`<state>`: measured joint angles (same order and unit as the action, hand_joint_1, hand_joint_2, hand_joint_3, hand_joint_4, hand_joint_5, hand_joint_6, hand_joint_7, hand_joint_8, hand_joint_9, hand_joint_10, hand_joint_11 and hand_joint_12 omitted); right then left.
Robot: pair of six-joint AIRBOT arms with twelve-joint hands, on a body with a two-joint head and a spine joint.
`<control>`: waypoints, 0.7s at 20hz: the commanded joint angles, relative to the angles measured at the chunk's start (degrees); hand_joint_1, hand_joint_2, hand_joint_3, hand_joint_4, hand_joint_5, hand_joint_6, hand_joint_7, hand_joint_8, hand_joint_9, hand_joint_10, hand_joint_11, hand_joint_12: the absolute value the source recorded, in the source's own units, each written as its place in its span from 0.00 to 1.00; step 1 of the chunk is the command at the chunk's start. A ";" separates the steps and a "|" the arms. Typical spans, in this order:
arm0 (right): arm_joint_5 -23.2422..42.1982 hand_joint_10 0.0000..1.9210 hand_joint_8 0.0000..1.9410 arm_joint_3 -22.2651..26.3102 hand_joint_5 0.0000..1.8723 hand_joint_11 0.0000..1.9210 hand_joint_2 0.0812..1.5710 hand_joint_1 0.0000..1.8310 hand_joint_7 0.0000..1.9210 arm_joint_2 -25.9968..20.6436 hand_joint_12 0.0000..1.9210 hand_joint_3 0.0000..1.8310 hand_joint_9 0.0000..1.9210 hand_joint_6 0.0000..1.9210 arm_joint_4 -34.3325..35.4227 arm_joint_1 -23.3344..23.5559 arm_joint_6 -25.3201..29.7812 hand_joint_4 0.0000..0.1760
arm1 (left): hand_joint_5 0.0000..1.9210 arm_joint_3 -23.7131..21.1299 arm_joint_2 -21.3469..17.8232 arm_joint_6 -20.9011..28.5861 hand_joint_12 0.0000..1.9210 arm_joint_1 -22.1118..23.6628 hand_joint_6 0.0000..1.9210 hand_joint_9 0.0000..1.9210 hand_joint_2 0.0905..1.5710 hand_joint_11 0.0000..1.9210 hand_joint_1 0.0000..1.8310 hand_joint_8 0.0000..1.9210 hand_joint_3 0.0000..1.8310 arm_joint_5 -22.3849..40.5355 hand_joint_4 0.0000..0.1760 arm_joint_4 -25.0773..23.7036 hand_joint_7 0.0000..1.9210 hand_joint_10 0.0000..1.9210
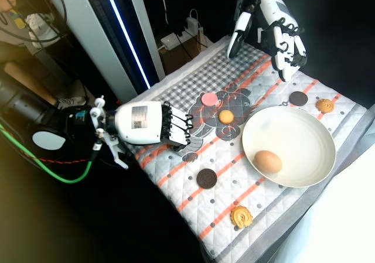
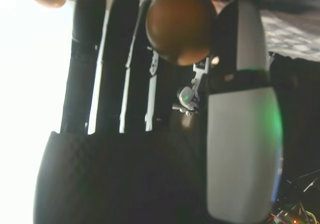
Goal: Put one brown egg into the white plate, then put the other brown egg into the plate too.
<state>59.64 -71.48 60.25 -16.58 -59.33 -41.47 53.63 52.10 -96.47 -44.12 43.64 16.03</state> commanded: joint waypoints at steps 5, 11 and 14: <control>6.43 0.47 0.55 -7.93 0.57 0.45 0.67 0.69 0.55 6.51 0.68 0.00 0.53 0.36 2.74 11.28 0.00 0.00 | 0.08 -2.72 -3.09 1.86 0.59 -2.29 0.00 0.22 0.56 0.00 0.40 0.00 0.00 11.91 1.00 -0.33 0.15 0.00; -2.80 0.34 0.38 -19.26 0.55 0.59 0.65 0.69 0.62 18.20 0.59 0.00 0.66 0.42 2.20 23.05 0.00 0.00 | 0.16 -5.45 -5.79 2.82 0.62 -5.63 0.00 0.22 0.58 0.00 0.38 0.00 0.00 17.08 0.67 -0.06 0.17 0.00; -8.24 0.39 0.52 -24.18 0.48 0.44 0.70 0.68 0.56 23.19 0.75 0.00 0.56 0.50 1.25 25.66 0.00 0.00 | 0.24 -5.39 -5.74 3.54 0.69 -5.90 0.02 0.24 0.57 0.00 0.39 0.00 0.00 17.83 0.21 0.17 0.21 0.01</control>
<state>44.97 -96.14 83.96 -17.21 -34.39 -41.45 48.38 46.50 -93.12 -50.30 54.06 16.88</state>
